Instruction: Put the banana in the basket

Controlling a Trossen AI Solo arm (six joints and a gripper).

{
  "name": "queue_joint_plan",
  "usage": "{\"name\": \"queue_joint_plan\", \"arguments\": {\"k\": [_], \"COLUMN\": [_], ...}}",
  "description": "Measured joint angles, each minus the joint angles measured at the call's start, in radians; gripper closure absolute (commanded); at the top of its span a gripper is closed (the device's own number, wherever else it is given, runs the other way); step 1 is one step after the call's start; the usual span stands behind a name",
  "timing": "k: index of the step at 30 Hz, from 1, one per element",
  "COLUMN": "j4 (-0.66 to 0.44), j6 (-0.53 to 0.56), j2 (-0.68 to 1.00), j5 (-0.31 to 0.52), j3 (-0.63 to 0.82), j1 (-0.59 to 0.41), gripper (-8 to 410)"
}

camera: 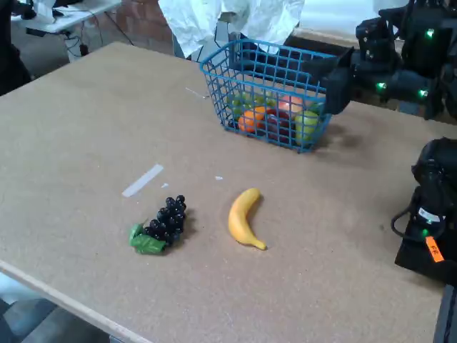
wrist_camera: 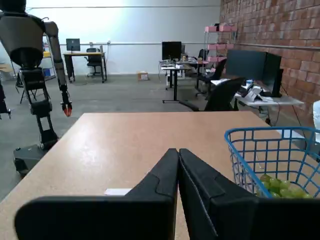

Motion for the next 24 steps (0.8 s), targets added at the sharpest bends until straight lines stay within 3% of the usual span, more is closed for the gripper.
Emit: {"name": "queue_joint_plan", "arguments": {"k": [7,15,24], "j4": [0.018,0.109,0.108], "j6": [0.002,0.032,0.053], "j2": [0.000,0.000,0.035], "j5": [0.000,0.000,0.000], "j3": [0.000,0.000,0.030], "j1": [0.000,0.000,0.000], "gripper": [402,402,402]}}
